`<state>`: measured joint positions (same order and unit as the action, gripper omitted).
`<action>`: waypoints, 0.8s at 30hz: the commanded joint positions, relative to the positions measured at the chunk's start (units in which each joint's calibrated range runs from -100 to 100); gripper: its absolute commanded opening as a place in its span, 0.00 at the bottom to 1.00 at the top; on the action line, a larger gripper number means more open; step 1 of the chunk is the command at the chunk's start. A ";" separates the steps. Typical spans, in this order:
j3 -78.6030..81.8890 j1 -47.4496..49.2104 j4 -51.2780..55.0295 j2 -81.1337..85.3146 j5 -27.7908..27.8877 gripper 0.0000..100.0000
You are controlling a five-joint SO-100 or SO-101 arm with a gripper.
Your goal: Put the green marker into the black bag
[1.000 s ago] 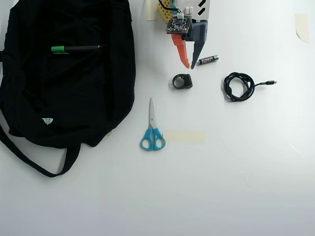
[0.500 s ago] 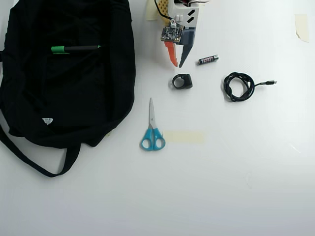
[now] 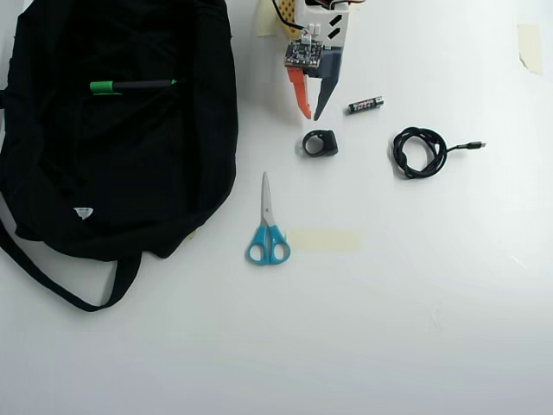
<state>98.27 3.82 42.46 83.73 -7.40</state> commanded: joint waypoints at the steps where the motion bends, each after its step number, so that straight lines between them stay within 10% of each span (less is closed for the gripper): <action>1: 1.46 0.29 10.51 7.64 0.11 0.02; 24: 1.10 0.14 28.25 15.86 0.16 0.02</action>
<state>98.27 3.82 68.91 98.67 -7.40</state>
